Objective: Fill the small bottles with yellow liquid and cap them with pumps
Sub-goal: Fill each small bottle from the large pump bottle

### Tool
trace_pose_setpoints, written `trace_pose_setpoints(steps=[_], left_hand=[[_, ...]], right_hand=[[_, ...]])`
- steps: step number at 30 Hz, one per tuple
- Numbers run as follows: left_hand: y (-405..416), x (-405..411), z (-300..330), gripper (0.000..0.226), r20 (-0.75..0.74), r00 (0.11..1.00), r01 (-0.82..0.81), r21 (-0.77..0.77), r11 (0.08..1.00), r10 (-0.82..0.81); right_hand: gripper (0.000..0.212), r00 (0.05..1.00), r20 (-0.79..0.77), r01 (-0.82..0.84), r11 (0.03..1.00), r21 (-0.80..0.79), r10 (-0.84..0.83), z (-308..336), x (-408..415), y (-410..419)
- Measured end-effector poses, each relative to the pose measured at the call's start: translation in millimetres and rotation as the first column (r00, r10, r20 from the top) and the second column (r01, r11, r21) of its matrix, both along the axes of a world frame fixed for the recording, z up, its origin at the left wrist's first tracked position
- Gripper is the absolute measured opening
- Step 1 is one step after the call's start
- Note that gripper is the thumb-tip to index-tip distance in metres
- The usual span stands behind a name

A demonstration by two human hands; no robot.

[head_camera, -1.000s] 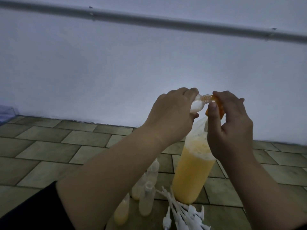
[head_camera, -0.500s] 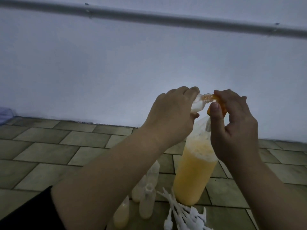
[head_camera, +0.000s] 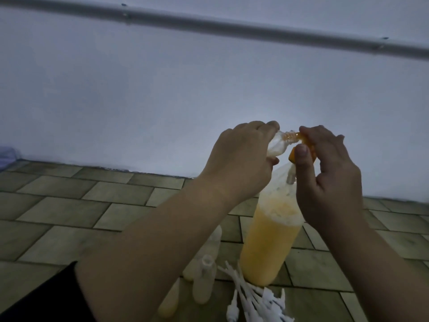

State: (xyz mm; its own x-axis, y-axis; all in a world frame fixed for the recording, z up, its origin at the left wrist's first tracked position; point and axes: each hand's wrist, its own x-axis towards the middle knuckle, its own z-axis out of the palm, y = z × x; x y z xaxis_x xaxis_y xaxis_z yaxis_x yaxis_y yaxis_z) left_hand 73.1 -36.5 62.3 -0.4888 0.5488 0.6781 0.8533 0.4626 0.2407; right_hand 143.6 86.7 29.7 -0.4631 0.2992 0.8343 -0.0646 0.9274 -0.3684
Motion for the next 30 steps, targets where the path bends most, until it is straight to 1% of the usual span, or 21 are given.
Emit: trace_pose_setpoints(steps=[2,4,7,11,14,16,17,19,22,26,28,30], left_hand=[[-2.7,-2.2,4.8,0.049,-0.016,1.0,-0.003,0.001,1.0,0.003],[-4.3,-2.5,9.1,0.048,-0.026,1.0,0.012,0.02,1.0,-0.012],[-2.9,-0.8,9.5,0.048,-0.03,0.999,0.032,0.046,0.998,-0.031],[-0.8,-2.3,0.1,0.044,0.028,0.998,0.05,0.02,0.999,-0.05],[-1.3,-3.5,1.7,0.043,0.007,0.999,0.044,-0.011,0.999,-0.044],[-4.3,-5.0,8.6,0.045,0.012,0.999,0.048,-0.002,0.999,-0.048],[-7.1,-6.2,12.4,0.044,0.04,0.997,0.058,0.011,0.998,-0.059],[-14.9,-9.9,17.5,0.04,0.154,0.983,0.09,0.048,0.995,-0.096],[-37.1,-20.4,16.0,0.035,0.345,0.928,0.087,0.171,0.982,-0.142],[-87.5,-33.4,-3.7,0.035,0.545,0.816,-0.044,0.391,0.919,-0.193],[-111.5,-34.6,-19.7,0.034,0.614,0.767,-0.123,0.428,0.895,-0.188],[-127.9,-35.9,-39.2,0.037,0.664,0.732,-0.185,0.408,0.894,-0.152]], right_hand=[[0.058,1.0,0.019,-0.019,1.0,0.008,0.019,10.1,4.1,0.1],[0.057,1.0,-0.009,-0.026,1.0,0.017,0.026,16.3,6.4,-1.0],[0.054,0.998,-0.057,0.016,1.0,0.012,-0.015,8.8,4.7,-3.2],[0.052,1.0,0.018,0.017,1.0,0.013,-0.017,-5.0,1.9,1.9],[0.052,0.999,0.039,-0.016,1.0,0.022,0.015,1.0,6.7,2.1],[0.055,0.998,0.063,-0.015,1.0,0.027,0.014,9.2,12.6,-0.5],[0.057,0.997,0.083,-0.01,1.0,0.013,0.009,14.4,15.8,-2.3],[0.059,0.99,0.139,0.002,1.0,-0.024,0.002,23.8,21.9,-3.8],[0.061,0.979,0.2,-0.017,0.999,-0.049,0.027,32.0,25.4,-3.5],[0.058,0.973,0.226,-0.036,0.998,-0.06,0.048,32.3,24.7,-3.9],[0.055,0.973,0.225,-0.036,0.998,-0.061,0.049,31.3,23.9,-5.3],[0.054,0.974,0.221,-0.041,0.996,-0.074,0.056,31.2,22.8,-6.7]])
